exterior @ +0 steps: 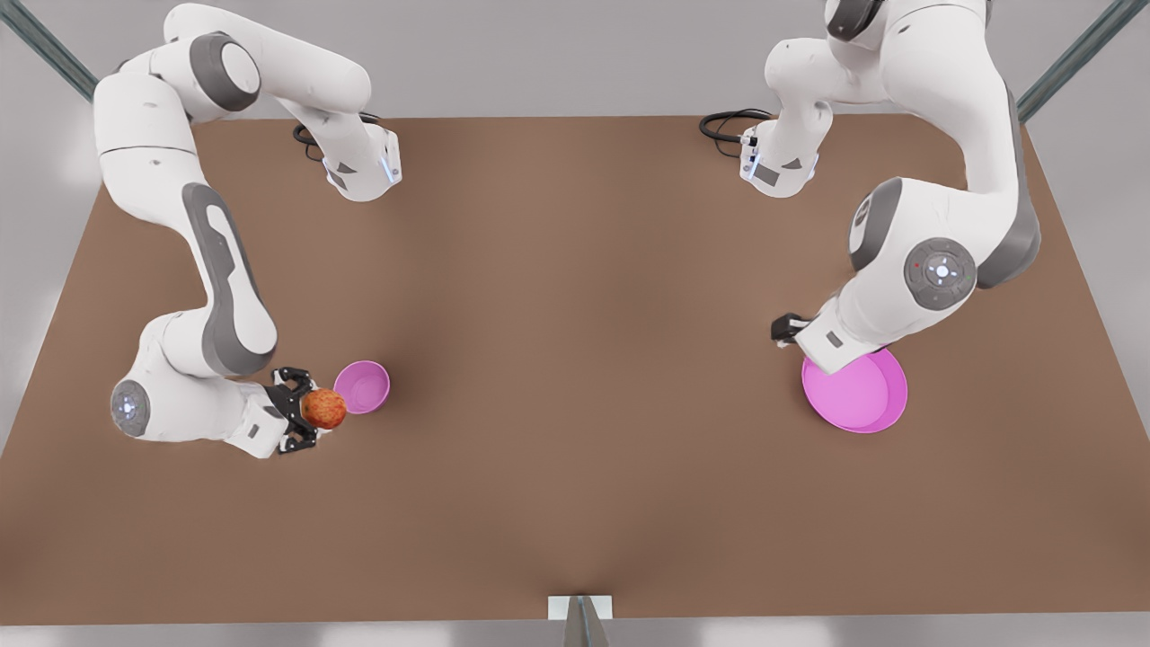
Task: Use the left arm to pick up the apple from the plate, transfer it to the gripper of the right arm, and then use the right arm to place it into the bowl
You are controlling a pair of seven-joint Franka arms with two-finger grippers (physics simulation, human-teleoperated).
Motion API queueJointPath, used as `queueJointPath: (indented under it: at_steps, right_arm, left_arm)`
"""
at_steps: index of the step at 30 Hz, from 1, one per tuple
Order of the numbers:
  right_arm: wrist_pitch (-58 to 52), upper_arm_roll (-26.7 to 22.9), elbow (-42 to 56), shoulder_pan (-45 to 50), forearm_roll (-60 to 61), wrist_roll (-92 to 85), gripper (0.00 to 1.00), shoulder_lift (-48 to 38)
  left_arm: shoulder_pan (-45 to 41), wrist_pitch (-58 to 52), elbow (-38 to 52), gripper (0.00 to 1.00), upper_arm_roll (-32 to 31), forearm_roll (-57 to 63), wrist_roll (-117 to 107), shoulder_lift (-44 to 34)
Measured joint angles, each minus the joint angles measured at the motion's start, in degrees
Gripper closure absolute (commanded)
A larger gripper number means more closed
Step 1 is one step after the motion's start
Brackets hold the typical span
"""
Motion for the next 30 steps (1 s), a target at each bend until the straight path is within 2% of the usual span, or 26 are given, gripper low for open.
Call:
queueJointPath:
  at_steps: [10, 24, 25, 26, 30]
  right_arm:
    - [10.1, -0.3, -17.3, 0.4, -9.2, 6.3, 0.29, -4.5]
    - [25.1, -0.2, -26.6, 0.5, -9.9, 12.3, 0.28, -4.5]
    - [25.7, -0.2, -26.9, 0.5, -9.9, 12.6, 0.22, -4.5]
    - [26.2, -0.2, -27.0, 0.5, -9.9, 12.9, 0.0, -4.5]
    - [27.8, -0.2, -27.2, 0.3, -10.1, 14.1, 0.0, -4.5]
  left_arm:
    - [2.3, -3.6, 2.3, 0.0, 0.4, -0.5, -4.7, 2.5]
    - [0.8, -6.3, 5.2, 0.0, -0.2, 3.9, -8.2, 3.1]
    - [0.7, -6.7, 5.2, 0.0, -0.3, 4.0, -8.4, 3.1]
    - [0.7, -6.9, 5.3, 0.0, -0.3, 4.0, -8.5, 3.1]
    - [0.7, -7.8, 5.3, 0.0, -0.2, 3.6, -9.1, 3.2]
